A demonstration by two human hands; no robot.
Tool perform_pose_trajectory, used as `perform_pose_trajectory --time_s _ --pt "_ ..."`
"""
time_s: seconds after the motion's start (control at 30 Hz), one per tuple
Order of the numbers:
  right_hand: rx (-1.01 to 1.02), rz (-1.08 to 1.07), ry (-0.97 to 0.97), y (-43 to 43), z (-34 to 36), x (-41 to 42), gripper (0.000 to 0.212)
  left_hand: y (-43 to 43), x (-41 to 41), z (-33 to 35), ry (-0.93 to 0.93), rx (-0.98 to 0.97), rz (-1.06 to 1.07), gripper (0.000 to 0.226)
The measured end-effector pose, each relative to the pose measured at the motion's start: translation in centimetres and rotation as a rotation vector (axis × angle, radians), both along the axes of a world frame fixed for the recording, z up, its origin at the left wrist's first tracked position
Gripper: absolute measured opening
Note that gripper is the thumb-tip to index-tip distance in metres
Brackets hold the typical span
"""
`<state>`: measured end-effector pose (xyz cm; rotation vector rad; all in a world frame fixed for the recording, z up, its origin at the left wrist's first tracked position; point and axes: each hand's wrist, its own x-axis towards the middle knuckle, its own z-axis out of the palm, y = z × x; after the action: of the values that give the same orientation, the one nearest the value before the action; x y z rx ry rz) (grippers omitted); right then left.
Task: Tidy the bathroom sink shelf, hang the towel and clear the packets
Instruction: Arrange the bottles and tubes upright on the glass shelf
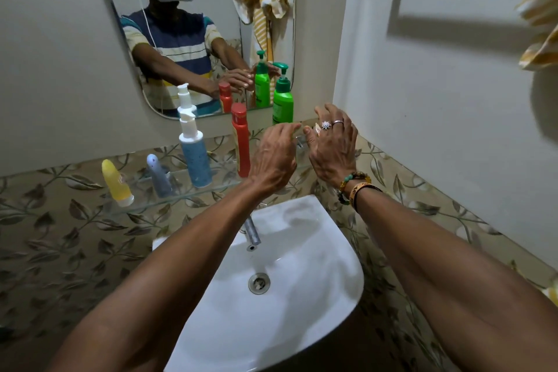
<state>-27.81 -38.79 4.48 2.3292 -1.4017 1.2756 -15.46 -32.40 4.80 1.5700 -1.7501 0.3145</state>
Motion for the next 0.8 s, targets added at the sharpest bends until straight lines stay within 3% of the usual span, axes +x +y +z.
perform_pose_trajectory --time_s 0.37,0.8 --pt "-0.097 -0.067 0.006 -0.4 -1.3 -1.5 0.047 -1.7 -1.0 -0.7 -0.033 -0.029 -0.044 0.034" --pt "-0.048 -0.268 0.087 3.2 0.1 -2.6 0.052 -2.0 -0.8 0.8 -0.08 -0.086 -0.241 0.034"
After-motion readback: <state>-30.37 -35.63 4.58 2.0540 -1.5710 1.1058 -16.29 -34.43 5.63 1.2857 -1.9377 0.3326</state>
